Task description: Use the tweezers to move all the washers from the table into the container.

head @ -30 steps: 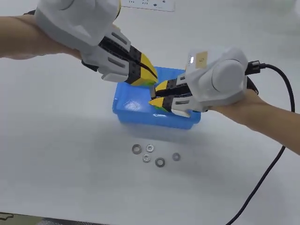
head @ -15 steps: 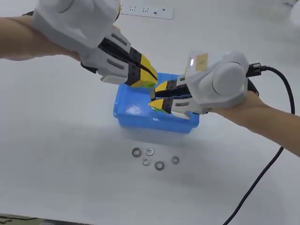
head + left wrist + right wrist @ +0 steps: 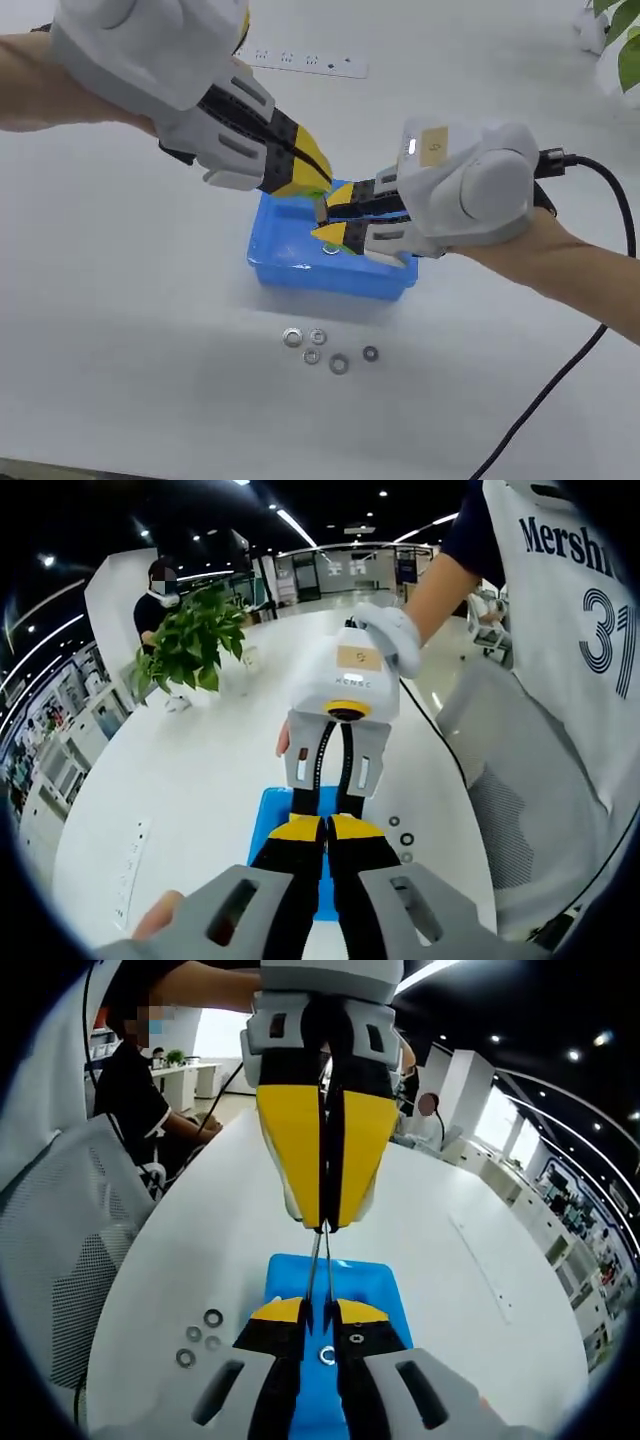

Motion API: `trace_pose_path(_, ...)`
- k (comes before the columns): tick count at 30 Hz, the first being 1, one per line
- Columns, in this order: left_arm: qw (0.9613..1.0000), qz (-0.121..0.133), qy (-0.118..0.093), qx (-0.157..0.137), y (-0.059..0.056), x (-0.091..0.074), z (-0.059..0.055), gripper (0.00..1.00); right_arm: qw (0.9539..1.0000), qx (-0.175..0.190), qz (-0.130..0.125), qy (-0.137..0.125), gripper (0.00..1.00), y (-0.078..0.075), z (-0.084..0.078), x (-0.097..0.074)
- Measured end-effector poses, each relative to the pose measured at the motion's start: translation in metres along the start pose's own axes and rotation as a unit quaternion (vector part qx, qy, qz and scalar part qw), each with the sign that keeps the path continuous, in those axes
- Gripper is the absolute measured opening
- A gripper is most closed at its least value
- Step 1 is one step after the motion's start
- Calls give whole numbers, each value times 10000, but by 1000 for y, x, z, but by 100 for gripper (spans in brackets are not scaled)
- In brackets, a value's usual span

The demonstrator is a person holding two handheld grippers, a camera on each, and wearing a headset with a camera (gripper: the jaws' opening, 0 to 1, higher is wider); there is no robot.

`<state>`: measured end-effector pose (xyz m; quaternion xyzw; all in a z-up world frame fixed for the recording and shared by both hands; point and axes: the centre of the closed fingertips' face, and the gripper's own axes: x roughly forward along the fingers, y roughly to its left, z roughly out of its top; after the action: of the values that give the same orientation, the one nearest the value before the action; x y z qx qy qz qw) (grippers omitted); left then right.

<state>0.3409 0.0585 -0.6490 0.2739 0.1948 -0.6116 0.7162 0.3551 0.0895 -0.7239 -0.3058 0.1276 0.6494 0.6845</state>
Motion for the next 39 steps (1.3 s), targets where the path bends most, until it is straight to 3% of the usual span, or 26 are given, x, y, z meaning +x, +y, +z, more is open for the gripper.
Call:
trace_pose_path(11, 9999, -32, -11, 124, -26, -11, 14, 5, 9999, -124, 21, -60, 11, 20, 14, -10)
trace_pose_path(18, 9998, -121, -17, 135, -45, -12, 16, 5, 9999, -116, 92, -50, 11, 37, 16, -13)
trace_pose_path(24, 9997, -213, 6, 83, -59, -11, 10, 5, 9998, -79, 191, -41, 11, 55, 15, -8)
trace_pose_path(25, 9997, -226, 12, 67, -56, -10, 7, 5, 9998, -79, 204, -41, 11, 57, 15, -7)
trace_pose_path(39, 9991, -331, -23, -268, -75, -7, -21, 5, 9992, 14, 408, -18, 11, 88, 9, 10)
